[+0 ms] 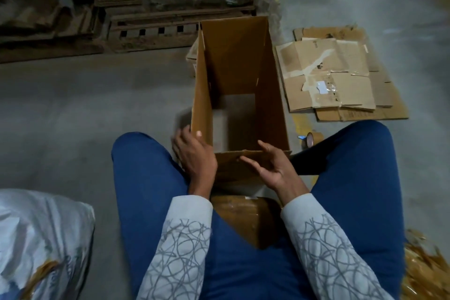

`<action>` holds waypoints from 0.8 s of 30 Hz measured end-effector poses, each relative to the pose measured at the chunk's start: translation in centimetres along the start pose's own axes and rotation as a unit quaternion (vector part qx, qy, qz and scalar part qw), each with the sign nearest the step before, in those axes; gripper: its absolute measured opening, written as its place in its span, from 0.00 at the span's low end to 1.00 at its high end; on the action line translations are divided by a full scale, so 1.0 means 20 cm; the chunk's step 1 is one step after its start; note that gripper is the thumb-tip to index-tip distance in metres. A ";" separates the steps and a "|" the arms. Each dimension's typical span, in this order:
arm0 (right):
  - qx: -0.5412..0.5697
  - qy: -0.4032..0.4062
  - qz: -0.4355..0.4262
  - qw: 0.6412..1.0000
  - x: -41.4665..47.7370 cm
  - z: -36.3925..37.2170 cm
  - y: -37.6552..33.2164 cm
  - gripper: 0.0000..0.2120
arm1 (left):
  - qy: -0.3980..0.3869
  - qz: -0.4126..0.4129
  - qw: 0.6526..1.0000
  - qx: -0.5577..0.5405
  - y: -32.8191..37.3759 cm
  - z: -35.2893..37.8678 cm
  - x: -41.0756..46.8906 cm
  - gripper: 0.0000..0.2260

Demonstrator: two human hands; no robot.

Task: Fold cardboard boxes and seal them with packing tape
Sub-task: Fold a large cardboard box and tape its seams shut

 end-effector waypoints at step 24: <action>-0.403 0.197 -0.389 0.805 -0.13 -0.16 -0.44 0.12 | -0.278 0.203 0.899 0.271 0.03 0.34 -0.08 0.28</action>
Point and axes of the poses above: each hand's wrist, its own x-axis towards the middle knuckle, its own z-axis out of the palm, y = z × x, the point moved 8 cm from there along x, towards the middle knuckle, and after that the axes turned 1 degree about -z, right-handed, at the moved point
